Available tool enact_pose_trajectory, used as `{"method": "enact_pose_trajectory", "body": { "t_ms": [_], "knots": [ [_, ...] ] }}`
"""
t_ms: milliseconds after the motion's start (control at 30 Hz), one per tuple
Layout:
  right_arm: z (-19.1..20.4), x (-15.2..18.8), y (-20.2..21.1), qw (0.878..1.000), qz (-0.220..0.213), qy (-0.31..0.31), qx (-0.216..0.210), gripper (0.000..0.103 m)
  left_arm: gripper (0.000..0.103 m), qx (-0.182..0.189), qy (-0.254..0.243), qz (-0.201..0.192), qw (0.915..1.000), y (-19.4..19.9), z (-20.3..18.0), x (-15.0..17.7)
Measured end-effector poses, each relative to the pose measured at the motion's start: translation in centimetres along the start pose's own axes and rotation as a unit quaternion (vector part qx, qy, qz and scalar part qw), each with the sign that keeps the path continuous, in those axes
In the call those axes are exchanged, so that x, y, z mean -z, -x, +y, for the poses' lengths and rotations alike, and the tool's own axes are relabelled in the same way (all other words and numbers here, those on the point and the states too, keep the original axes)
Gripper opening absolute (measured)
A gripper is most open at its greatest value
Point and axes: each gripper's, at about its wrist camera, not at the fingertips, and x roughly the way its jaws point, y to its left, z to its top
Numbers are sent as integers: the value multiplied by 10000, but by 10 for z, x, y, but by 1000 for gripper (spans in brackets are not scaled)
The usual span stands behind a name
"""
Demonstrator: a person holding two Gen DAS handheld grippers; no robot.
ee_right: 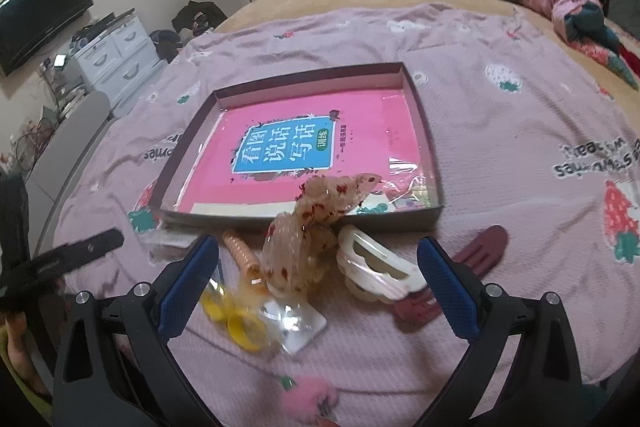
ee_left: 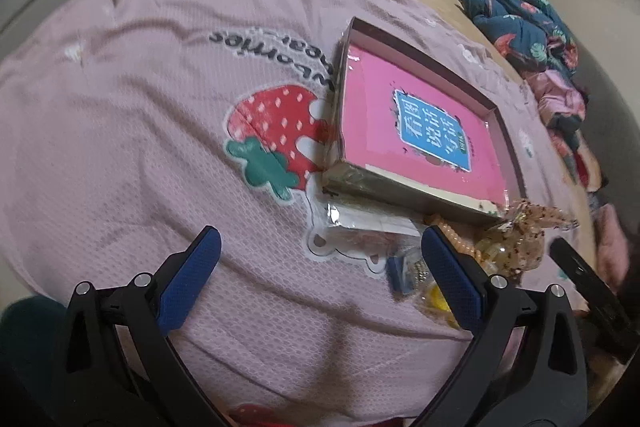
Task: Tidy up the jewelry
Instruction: 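Grasp the sheer dotted bow clip with the right tool while the left tool grasps a clear plastic packet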
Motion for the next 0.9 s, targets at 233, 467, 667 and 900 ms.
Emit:
{"method": "enact_pose_trajectory", "body": {
  "t_ms": [233, 467, 667, 900],
  "knots": [
    [0, -8, -19, 9997, 102, -157, -124, 86, 81, 728, 469, 447, 9952, -26, 2, 1],
    [0, -8, -37, 9990, 313, -245, -179, 58, 70, 1063, 960, 600, 9879, -48, 5, -4],
    [-7, -2, -41, 9985, 251, -394, -294, 25, 30, 1134, 1097, 594, 9857, -55, 5, -5],
    [-14, 2, -21, 9986, -61, -381, -370, 21, 20, 1211, 996, 435, 9867, -43, 7, -2]
  ]
}}
